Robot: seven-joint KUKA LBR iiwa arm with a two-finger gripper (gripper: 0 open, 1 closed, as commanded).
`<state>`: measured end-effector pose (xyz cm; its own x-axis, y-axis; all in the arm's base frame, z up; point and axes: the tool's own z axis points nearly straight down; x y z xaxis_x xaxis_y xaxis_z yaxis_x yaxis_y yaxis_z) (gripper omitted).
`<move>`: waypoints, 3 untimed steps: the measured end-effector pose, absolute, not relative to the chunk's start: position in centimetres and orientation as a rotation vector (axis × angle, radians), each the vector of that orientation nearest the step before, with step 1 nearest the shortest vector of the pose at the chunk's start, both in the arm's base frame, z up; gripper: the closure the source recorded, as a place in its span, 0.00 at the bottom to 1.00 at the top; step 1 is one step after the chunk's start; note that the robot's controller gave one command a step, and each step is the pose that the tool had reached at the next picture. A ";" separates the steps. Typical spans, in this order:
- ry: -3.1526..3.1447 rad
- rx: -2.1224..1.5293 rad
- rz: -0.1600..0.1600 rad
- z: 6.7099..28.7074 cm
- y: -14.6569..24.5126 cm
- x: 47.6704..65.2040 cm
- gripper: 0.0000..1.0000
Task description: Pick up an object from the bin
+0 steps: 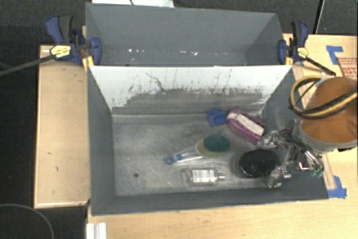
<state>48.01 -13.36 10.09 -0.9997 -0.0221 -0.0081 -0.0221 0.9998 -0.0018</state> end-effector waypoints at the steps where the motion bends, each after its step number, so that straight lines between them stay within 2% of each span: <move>1: 3.130 -0.050 0.007 7.5 -14.1 48.3 0.00; 2: 3.139 -0.053 0.005 7.6 -13.9 48.5 0.00; 3: 3.140 -0.057 0.008 7.7 -13.8 48.5 1.00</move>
Offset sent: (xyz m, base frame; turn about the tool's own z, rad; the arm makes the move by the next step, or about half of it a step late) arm -0.0021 -0.0102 -0.0309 -0.0144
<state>48.49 -13.78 7.67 -0.9993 -0.0360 -0.0014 -0.0360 0.9993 0.0052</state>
